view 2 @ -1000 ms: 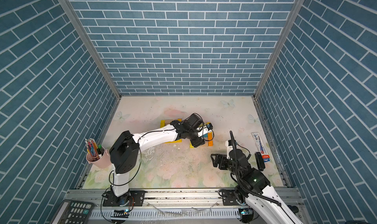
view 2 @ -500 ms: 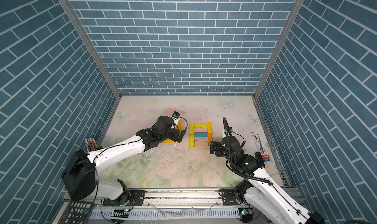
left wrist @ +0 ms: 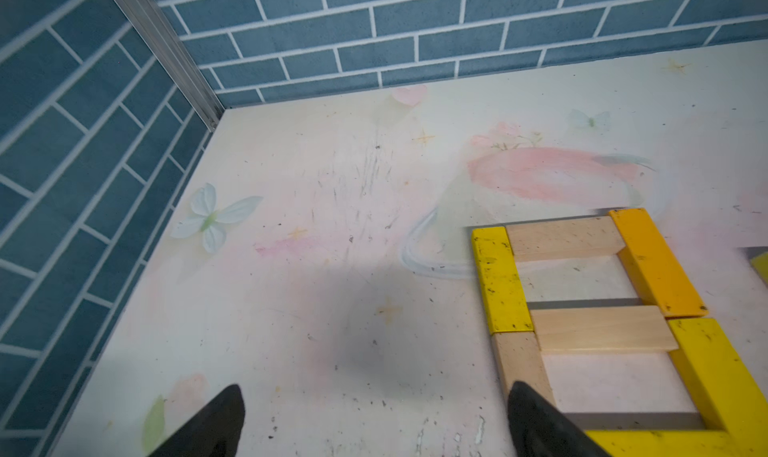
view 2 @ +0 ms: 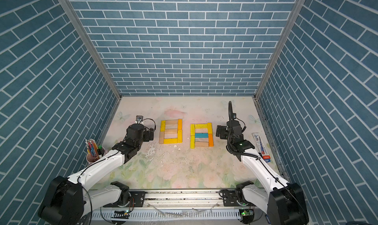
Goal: Assemble the number 8 with building blocks
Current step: Reset both arms
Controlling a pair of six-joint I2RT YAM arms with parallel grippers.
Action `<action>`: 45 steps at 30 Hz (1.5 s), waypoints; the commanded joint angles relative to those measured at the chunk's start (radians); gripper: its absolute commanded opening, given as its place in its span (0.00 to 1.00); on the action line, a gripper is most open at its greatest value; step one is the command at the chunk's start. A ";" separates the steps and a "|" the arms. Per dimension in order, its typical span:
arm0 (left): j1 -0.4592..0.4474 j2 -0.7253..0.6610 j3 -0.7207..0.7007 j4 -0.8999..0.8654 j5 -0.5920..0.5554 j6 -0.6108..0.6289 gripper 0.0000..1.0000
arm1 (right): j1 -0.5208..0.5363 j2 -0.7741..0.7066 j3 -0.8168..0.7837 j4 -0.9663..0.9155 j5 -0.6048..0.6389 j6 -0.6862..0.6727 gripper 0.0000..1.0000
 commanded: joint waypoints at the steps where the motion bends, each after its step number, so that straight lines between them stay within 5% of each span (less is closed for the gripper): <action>1: 0.053 0.039 -0.012 0.131 -0.033 0.096 1.00 | -0.095 0.039 -0.054 0.155 -0.027 -0.053 0.98; 16: 0.164 0.326 -0.152 0.696 0.056 0.272 1.00 | -0.283 0.270 -0.139 0.519 -0.014 -0.211 0.99; 20: 0.311 0.390 -0.211 0.838 0.290 0.164 0.99 | -0.300 0.358 -0.192 0.711 -0.060 -0.248 0.99; 22: 0.324 0.358 -0.166 0.705 0.315 0.152 1.00 | -0.304 0.389 -0.214 0.782 -0.078 -0.249 0.99; 30: 0.330 0.375 -0.169 0.735 0.313 0.144 1.00 | -0.346 0.457 -0.233 0.870 -0.186 -0.238 0.99; 45: 0.330 0.378 -0.171 0.739 0.312 0.144 1.00 | -0.345 0.456 -0.226 0.852 -0.195 -0.250 0.99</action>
